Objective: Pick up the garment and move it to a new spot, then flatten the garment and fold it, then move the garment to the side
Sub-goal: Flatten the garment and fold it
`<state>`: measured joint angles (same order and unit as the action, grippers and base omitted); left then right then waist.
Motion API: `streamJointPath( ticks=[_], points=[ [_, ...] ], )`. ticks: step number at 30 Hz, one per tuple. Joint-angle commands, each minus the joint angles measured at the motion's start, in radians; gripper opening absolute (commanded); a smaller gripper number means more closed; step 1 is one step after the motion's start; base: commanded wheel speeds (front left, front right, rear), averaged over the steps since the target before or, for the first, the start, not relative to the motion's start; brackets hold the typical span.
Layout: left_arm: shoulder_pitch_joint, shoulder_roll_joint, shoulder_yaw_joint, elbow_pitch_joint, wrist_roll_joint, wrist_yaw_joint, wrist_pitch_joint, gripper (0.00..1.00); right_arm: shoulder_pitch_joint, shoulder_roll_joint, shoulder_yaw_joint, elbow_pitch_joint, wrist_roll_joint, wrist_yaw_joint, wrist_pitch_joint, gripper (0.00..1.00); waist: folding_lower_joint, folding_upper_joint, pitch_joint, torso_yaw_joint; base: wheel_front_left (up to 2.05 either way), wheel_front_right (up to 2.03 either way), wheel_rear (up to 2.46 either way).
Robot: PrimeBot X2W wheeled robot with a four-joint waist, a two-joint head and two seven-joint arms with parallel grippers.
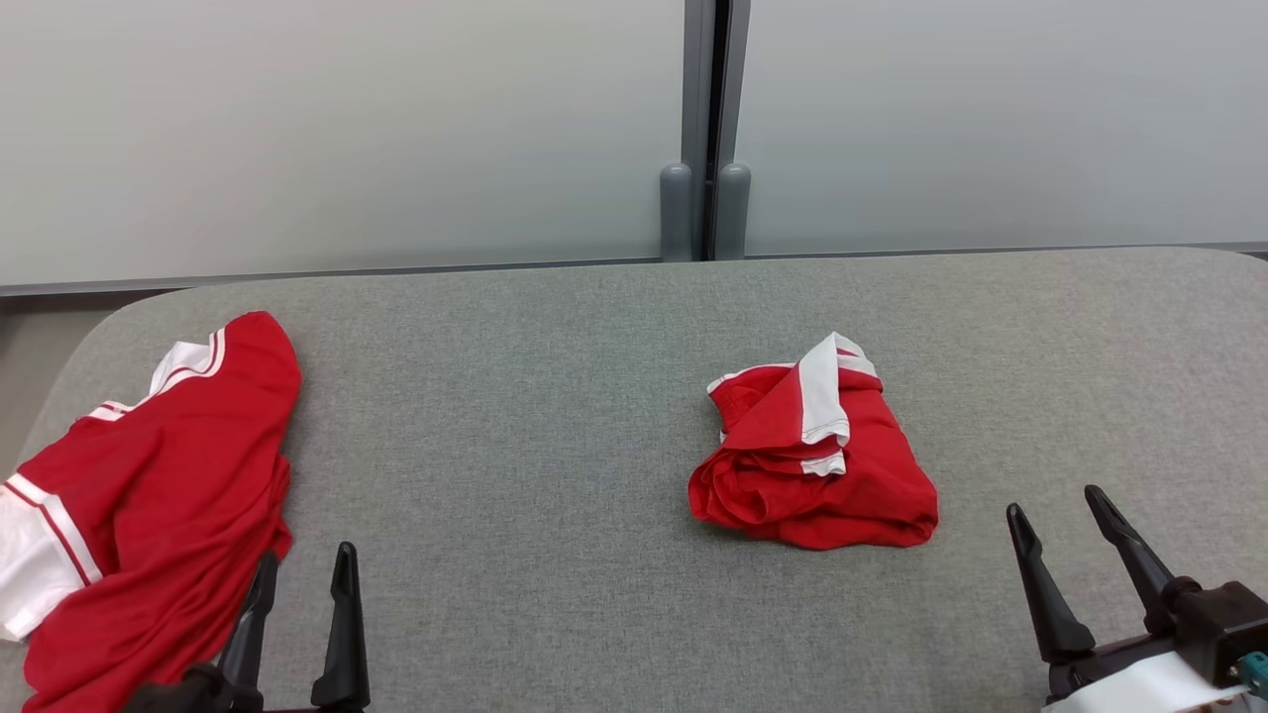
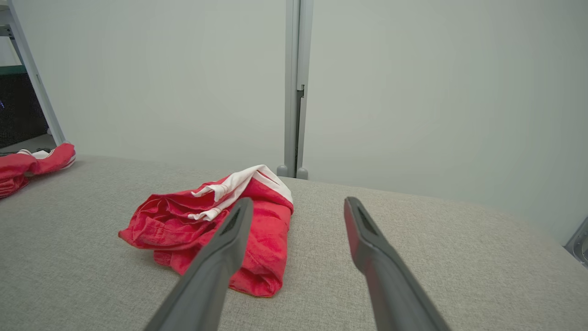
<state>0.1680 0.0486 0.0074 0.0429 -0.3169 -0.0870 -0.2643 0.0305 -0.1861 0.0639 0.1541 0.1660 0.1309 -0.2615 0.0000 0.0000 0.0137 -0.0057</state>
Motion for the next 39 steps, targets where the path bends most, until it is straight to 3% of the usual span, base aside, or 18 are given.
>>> streamJointPath(
  ticks=[1, 3, 4, 5, 6, 11, 25, 31, 39],
  points=[
    [0.009, 0.004, -0.001, 0.004, 0.002, -0.001, 0.000, 1.00, 0.005, 0.001, -0.011, 0.006, 0.000, 0.000, -0.005, 1.00, 0.0000, 0.0000, -0.001, 0.003, 0.00, 0.00, 0.00],
    [0.010, 0.004, -0.002, 0.005, -0.002, 0.003, 0.000, 1.00, -0.007, 0.011, -0.028, 0.012, 0.016, 0.000, -0.005, 1.00, 0.0000, 0.0000, 0.000, 0.005, 0.00, 0.00, 0.00],
    [0.010, 0.004, -0.003, 0.003, -0.003, 0.005, 0.000, 1.00, -0.015, 0.015, -0.035, 0.020, 0.025, 0.000, -0.005, 0.80, 0.0000, 0.0000, 0.004, 0.006, 0.00, 0.00, 0.00],
    [0.008, 0.004, -0.005, 0.001, -0.005, 0.006, 0.000, 1.00, -0.028, 0.020, -0.041, 0.031, 0.034, 0.000, -0.005, 0.29, 0.0000, 0.0000, 0.009, 0.008, 0.00, 0.00, 0.00],
    [0.005, 0.003, -0.007, -0.001, -0.007, 0.006, 0.000, 1.00, -0.043, 0.020, -0.039, 0.041, 0.040, 0.000, -0.005, 0.00, 0.0000, 0.0000, 0.018, 0.010, 0.00, 0.00, 0.00],
    [-0.026, 0.004, -0.020, -0.009, -0.009, 0.003, 0.000, 1.00, -0.136, 0.011, -0.016, 0.127, 0.030, 0.000, -0.005, 0.00, 0.0000, 0.0000, 0.073, 0.022, 0.00, 0.00, 0.00],
    [-0.101, 0.004, -0.057, -0.021, -0.030, 0.010, 0.000, 1.00, -0.502, 0.061, 0.170, 0.553, 0.004, 0.000, 0.011, 0.00, 0.0000, 0.0000, 0.202, 0.093, 0.00, 0.00, 0.00],
    [-0.104, 0.004, -0.058, -0.027, -0.035, 0.016, 0.000, 1.00, -0.553, 0.057, 0.224, 0.628, 0.023, 0.000, 0.024, 0.00, 0.0000, 0.0000, 0.211, 0.105, 0.00, 0.00, 0.00],
    [-0.105, 0.004, -0.073, -0.027, -0.044, 0.023, 0.000, 1.00, -0.626, 0.058, 0.296, 0.632, 0.057, 0.000, 0.022, 0.00, 0.0000, 0.0000, 0.217, 0.113, 0.00, 0.00, 0.00]
  ],
)
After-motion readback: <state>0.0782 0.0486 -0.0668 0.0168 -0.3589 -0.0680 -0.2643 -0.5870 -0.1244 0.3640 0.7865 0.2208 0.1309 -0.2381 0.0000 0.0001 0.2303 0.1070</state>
